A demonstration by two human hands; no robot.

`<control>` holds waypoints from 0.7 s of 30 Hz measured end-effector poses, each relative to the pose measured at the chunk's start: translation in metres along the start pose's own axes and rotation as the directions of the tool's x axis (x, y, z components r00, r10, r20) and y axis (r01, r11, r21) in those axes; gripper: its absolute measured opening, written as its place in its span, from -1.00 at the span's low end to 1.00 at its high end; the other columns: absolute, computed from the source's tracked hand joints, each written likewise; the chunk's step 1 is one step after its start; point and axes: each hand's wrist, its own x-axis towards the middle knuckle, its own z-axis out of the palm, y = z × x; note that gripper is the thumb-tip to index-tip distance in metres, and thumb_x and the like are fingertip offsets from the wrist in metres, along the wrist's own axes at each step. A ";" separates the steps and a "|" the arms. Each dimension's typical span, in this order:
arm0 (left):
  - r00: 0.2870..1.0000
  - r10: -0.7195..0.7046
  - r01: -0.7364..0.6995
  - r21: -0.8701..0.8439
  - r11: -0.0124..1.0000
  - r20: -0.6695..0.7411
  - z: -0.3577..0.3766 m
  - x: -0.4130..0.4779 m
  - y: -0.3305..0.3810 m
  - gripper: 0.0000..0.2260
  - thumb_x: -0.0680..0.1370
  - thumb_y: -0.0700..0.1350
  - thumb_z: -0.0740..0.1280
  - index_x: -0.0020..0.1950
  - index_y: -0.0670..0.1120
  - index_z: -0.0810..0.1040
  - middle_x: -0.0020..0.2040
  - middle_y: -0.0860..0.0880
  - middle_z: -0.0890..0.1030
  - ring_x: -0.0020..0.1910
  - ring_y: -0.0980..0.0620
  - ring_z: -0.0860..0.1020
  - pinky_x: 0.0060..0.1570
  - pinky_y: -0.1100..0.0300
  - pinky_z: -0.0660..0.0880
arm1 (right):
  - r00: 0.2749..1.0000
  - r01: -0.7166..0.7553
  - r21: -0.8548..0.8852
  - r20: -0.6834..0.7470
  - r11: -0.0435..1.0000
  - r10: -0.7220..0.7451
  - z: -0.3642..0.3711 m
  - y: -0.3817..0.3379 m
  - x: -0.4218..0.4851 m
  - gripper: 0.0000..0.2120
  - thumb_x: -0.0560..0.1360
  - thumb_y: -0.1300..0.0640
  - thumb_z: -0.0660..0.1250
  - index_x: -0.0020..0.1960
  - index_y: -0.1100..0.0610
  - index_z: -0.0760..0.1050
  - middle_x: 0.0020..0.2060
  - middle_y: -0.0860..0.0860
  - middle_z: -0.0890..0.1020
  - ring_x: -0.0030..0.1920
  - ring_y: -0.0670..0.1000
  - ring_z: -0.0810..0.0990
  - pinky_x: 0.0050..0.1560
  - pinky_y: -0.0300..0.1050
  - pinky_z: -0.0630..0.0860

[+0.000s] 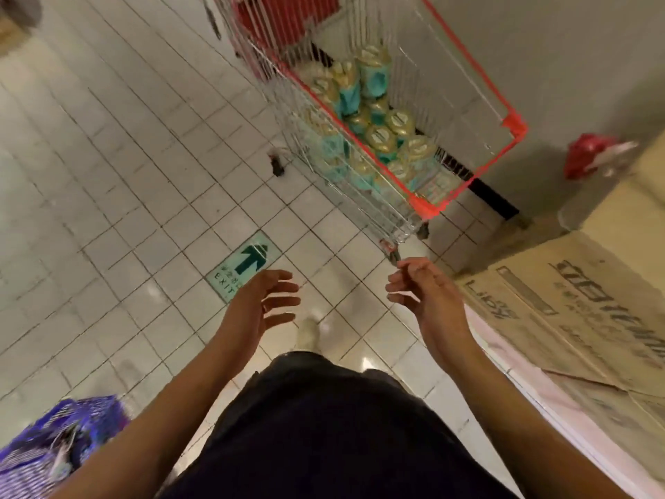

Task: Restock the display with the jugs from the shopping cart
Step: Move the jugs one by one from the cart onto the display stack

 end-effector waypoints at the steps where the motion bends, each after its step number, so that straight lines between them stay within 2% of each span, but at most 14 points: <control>1: 1.000 0.003 -0.004 -0.015 1.000 -0.013 -0.017 0.007 0.008 -0.63 0.60 0.11 0.27 0.24 -0.11 0.62 0.12 -0.17 0.71 0.11 -0.19 0.69 -0.01 -0.02 0.63 | 1.000 0.004 -0.007 0.016 1.000 -0.004 0.022 -0.003 0.013 -0.74 0.71 0.16 0.24 0.00 0.03 0.70 -0.10 0.13 0.71 -0.06 0.10 0.70 -0.03 -0.03 0.66; 4: 1.000 0.005 -0.005 -0.019 1.000 -0.015 -0.060 0.032 0.035 -0.59 0.57 0.10 0.28 0.26 -0.14 0.60 0.13 -0.18 0.70 0.12 -0.21 0.68 0.03 -0.03 0.63 | 0.998 0.012 -0.056 0.058 0.998 -0.009 0.079 -0.012 0.047 -0.71 0.72 0.22 0.19 0.01 0.06 0.67 -0.12 0.12 0.70 -0.06 0.11 0.69 -0.01 0.01 0.66; 9: 1.000 0.027 -0.027 -0.060 0.998 -0.006 -0.097 0.092 0.079 -0.75 0.72 -0.06 0.20 0.23 -0.10 0.62 0.13 -0.17 0.70 0.16 -0.24 0.66 0.04 -0.04 0.62 | 0.996 -0.023 -0.081 0.087 0.996 0.030 0.141 -0.025 0.092 -0.76 0.72 0.21 0.19 0.07 0.13 0.64 -0.11 0.14 0.70 -0.04 0.14 0.69 0.00 0.02 0.65; 12: 0.998 0.044 -0.042 -0.048 0.998 0.046 -0.096 0.136 0.109 -0.76 0.71 -0.03 0.21 0.19 -0.03 0.65 0.14 -0.14 0.70 0.14 -0.19 0.68 0.05 -0.02 0.64 | 0.997 -0.055 -0.123 0.054 0.991 0.062 0.158 -0.034 0.123 -0.75 0.73 0.24 0.16 0.09 0.15 0.62 -0.10 0.13 0.69 -0.02 0.15 0.68 0.04 0.06 0.63; 15: 0.994 0.070 -0.066 -0.040 0.997 0.089 -0.087 0.185 0.142 -0.74 0.66 0.06 0.23 0.19 0.04 0.66 0.15 -0.11 0.70 0.13 -0.12 0.69 0.01 0.08 0.67 | 0.997 -0.067 -0.118 0.016 0.991 0.070 0.165 -0.047 0.165 -0.76 0.73 0.24 0.16 0.08 0.16 0.61 -0.11 0.15 0.68 -0.02 0.15 0.67 0.04 0.05 0.63; 21: 0.994 0.068 -0.068 0.005 0.998 0.088 -0.066 0.291 0.218 -0.75 0.69 0.04 0.19 0.16 0.05 0.66 0.13 -0.09 0.71 0.12 -0.13 0.69 0.00 0.09 0.66 | 0.995 -0.085 -0.088 -0.053 0.993 0.080 0.182 -0.089 0.280 -0.76 0.72 0.26 0.17 0.05 0.17 0.61 -0.16 0.12 0.68 -0.09 0.08 0.69 -0.04 -0.04 0.62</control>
